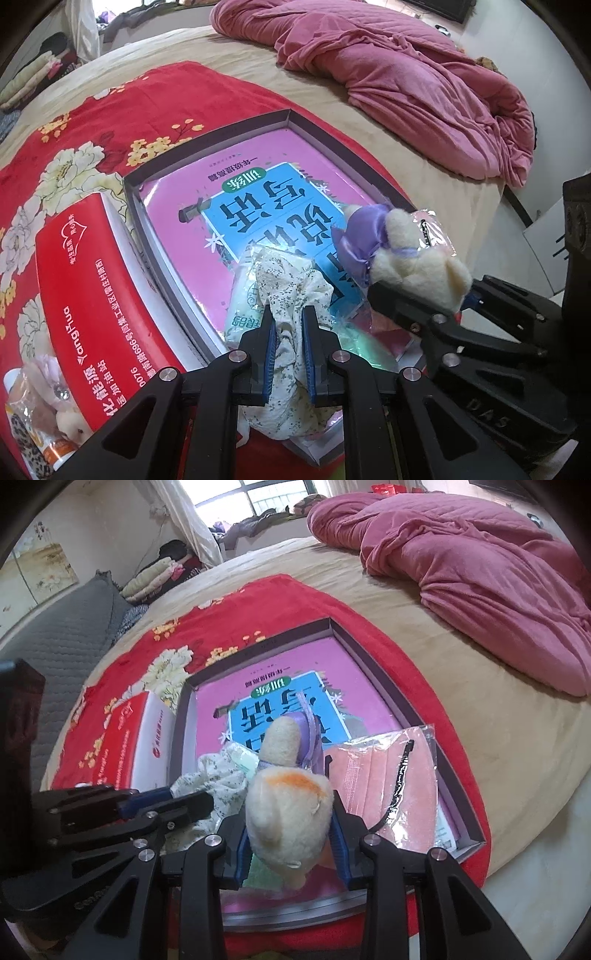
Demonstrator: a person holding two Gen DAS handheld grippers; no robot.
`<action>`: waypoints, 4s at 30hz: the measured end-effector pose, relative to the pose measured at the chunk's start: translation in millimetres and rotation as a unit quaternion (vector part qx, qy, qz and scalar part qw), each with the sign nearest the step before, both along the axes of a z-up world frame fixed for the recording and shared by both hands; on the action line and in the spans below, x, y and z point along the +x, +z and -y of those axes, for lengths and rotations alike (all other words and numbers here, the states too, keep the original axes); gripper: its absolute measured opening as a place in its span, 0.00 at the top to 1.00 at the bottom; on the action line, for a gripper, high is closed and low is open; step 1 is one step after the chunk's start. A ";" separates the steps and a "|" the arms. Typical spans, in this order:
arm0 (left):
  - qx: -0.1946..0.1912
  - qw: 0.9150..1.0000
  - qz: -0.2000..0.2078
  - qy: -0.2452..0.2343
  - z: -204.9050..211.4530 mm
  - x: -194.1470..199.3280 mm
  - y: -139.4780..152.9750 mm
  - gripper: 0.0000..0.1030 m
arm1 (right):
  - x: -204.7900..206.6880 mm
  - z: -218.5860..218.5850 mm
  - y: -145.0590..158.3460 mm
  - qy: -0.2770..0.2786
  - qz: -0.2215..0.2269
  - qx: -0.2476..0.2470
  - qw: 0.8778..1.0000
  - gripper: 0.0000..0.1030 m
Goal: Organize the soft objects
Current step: 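Lower plush toy onto tray and open right gripper while left lowers and releases cloth, then withdraw both open grippers up from the tray, then move left gripper to the banded snack bag while right approaches the bagged peach plush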
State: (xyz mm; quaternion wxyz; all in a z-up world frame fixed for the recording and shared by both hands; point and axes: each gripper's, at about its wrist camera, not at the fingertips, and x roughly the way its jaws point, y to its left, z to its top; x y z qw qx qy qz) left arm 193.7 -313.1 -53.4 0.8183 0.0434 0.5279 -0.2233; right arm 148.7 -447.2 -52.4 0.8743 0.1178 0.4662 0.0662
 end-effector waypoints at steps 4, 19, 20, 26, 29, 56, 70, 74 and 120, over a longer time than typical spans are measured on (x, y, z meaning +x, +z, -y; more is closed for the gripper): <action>-0.001 1.000 -0.001 0.000 -0.2 1.1 -1.6 0.86 | 2.1 -0.1 -5.1 -0.002 -0.005 -0.004 1.000 0.65; 0.001 1.000 0.003 -0.004 3.1 -1.2 -3.6 0.86 | -3.9 4.7 7.4 -0.014 0.014 -0.036 0.999 0.46; 0.000 1.000 0.002 -0.004 3.9 -1.4 -3.9 0.86 | -4.5 5.8 8.7 -0.015 0.016 -0.035 0.999 0.46; 0.003 1.000 0.002 -0.010 7.7 -3.3 -6.0 0.86 | -10.2 17.8 13.8 -0.032 0.026 -0.025 0.999 0.45; 0.003 1.000 0.003 -0.011 8.4 -4.2 -6.3 0.86 | -13.4 24.1 17.1 -0.043 0.031 -0.024 0.998 0.42; -0.004 1.000 -0.001 -0.014 10.0 -9.2 -1.2 0.68 | -38.3 46.8 39.9 -0.086 0.048 -0.032 0.995 0.38; -0.011 1.000 0.019 -0.009 2.3 -17.4 19.1 0.43 | -40.6 42.7 49.8 -0.092 0.050 -0.057 0.993 0.36; -0.018 1.000 0.024 -0.008 -1.9 -21.6 29.0 0.40 | -44.2 43.3 57.2 -0.095 0.058 -0.056 0.992 0.32; -0.054 0.989 0.121 0.072 -141.0 -91.5 134.0 0.25 | -79.7 -69.6 158.3 -0.027 0.154 -0.072 0.985 0.22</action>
